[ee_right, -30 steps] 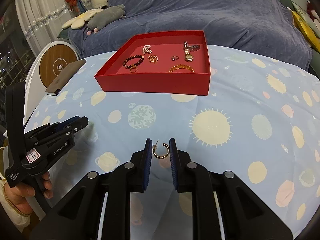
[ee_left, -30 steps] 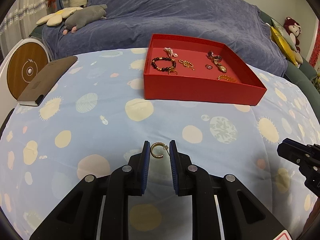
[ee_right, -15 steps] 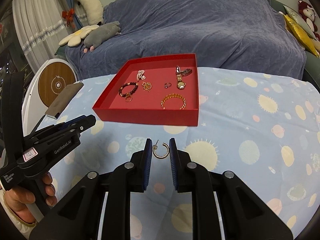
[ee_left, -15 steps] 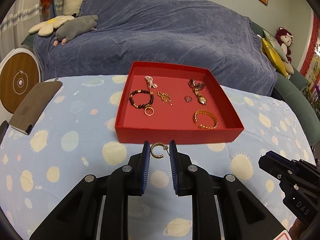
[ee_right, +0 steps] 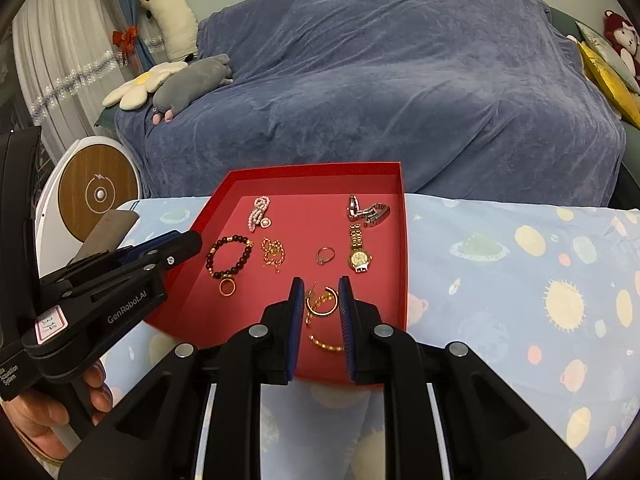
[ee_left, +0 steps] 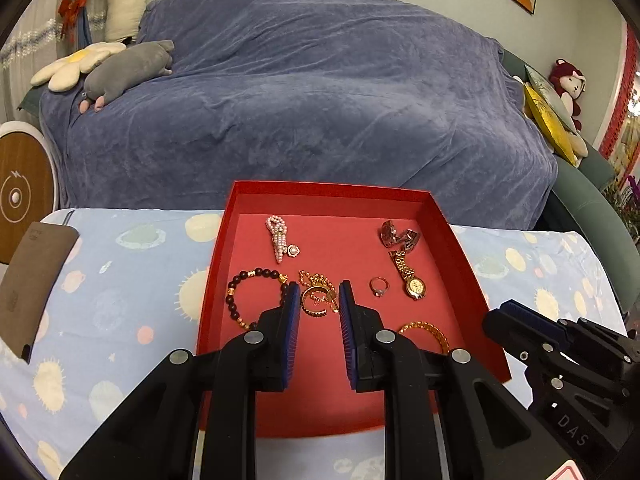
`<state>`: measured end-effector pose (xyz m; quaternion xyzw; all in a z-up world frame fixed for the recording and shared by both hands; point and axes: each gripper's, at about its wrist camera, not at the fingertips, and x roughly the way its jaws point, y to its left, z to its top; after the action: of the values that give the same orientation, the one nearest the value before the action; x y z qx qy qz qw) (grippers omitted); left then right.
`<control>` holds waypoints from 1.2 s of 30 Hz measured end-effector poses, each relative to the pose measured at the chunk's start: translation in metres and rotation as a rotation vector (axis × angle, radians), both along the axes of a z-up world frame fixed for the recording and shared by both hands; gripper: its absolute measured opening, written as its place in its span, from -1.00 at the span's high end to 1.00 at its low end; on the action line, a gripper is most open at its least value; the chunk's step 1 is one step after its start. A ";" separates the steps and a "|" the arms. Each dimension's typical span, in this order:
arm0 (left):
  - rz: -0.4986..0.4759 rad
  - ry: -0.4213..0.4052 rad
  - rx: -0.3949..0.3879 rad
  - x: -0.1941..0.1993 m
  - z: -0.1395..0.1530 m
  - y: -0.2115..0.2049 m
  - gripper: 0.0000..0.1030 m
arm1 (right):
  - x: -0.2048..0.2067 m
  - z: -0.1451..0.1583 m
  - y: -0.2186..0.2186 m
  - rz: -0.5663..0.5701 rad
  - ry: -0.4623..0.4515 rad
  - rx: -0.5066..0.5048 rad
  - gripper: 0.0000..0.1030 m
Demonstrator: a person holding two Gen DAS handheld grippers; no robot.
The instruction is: Organize jewelry
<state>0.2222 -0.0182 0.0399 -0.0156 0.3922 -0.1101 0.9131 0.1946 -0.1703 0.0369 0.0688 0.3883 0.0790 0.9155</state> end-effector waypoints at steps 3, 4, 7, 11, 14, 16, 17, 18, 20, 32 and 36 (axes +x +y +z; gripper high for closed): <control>0.000 0.024 0.007 0.016 -0.014 -0.006 0.67 | 0.020 -0.014 0.002 0.002 0.030 0.014 0.67; 0.002 0.032 0.009 0.020 -0.019 -0.007 0.67 | 0.026 -0.018 0.001 0.001 0.038 0.017 0.67; -0.001 0.037 0.017 0.029 -0.029 -0.010 0.66 | 0.038 -0.028 0.001 -0.002 0.045 0.008 0.67; -0.013 0.051 0.012 0.039 -0.036 -0.011 0.62 | 0.049 -0.036 0.001 0.010 0.063 0.024 0.65; 0.000 0.054 0.012 0.042 -0.037 -0.010 0.34 | 0.050 -0.037 0.001 0.013 0.060 0.018 0.65; 0.013 0.050 0.005 0.042 -0.034 -0.008 0.13 | 0.048 -0.033 0.000 0.008 0.052 0.026 0.61; 0.018 0.047 0.002 0.040 -0.032 -0.006 0.09 | 0.045 -0.030 -0.002 0.003 0.046 0.032 0.57; 0.023 0.044 0.001 0.038 -0.030 -0.005 0.09 | 0.040 -0.026 -0.004 -0.005 0.036 0.039 0.47; 0.027 0.037 -0.006 0.032 -0.024 0.000 0.09 | 0.029 -0.015 -0.008 -0.015 0.020 0.051 0.35; 0.040 -0.011 0.021 -0.069 0.024 0.023 0.09 | -0.084 0.029 -0.014 -0.049 -0.017 0.008 0.13; 0.049 -0.012 0.054 -0.100 0.018 0.024 0.09 | -0.111 0.021 -0.016 -0.071 -0.001 0.020 0.11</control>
<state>0.1218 0.0056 0.0584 0.0001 0.3891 -0.0771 0.9180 0.0839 -0.1862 0.0584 0.0918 0.3843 0.0505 0.9173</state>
